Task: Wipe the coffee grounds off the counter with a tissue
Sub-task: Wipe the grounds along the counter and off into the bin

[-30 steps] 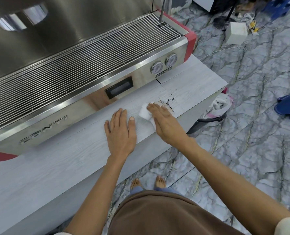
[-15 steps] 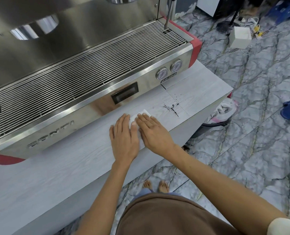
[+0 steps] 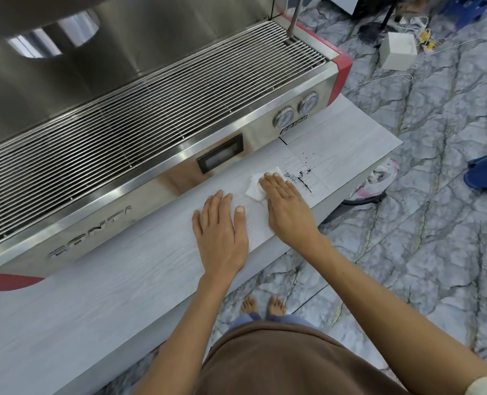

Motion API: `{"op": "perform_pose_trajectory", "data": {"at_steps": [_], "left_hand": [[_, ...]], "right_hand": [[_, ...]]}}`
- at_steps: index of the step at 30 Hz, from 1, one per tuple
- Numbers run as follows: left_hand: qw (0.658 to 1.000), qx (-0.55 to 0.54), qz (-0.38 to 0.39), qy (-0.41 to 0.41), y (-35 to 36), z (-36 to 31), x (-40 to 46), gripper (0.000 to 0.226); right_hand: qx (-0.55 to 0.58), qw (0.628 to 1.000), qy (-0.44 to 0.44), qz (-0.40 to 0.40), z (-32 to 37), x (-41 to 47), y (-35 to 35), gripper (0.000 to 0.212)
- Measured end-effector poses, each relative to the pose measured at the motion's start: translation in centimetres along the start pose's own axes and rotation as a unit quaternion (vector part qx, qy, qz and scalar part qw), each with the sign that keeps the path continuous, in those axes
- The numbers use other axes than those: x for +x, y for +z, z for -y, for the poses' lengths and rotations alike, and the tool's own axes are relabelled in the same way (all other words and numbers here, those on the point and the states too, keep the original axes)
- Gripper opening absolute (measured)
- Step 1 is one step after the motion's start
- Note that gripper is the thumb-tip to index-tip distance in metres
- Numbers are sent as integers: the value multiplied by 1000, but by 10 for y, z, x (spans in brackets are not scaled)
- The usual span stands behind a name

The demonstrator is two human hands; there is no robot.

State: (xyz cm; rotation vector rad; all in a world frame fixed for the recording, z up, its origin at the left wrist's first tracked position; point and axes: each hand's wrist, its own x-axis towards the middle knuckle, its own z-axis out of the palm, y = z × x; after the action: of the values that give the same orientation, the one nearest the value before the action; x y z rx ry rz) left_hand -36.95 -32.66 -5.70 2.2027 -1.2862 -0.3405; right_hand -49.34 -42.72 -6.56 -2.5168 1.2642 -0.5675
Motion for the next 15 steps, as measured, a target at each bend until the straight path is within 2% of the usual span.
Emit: {"op": "perform_pose_trajectory", "data": {"at_steps": [11,15], "left_hand": [[1000,-5,10,12,-3,1,-2,65],[1000,2,9,12,-4,1,-1,64]], "right_hand": [[4,997,71,-22,-17,2,-11,46],[22,998,47,-36,-8,-1,-18,40]]}}
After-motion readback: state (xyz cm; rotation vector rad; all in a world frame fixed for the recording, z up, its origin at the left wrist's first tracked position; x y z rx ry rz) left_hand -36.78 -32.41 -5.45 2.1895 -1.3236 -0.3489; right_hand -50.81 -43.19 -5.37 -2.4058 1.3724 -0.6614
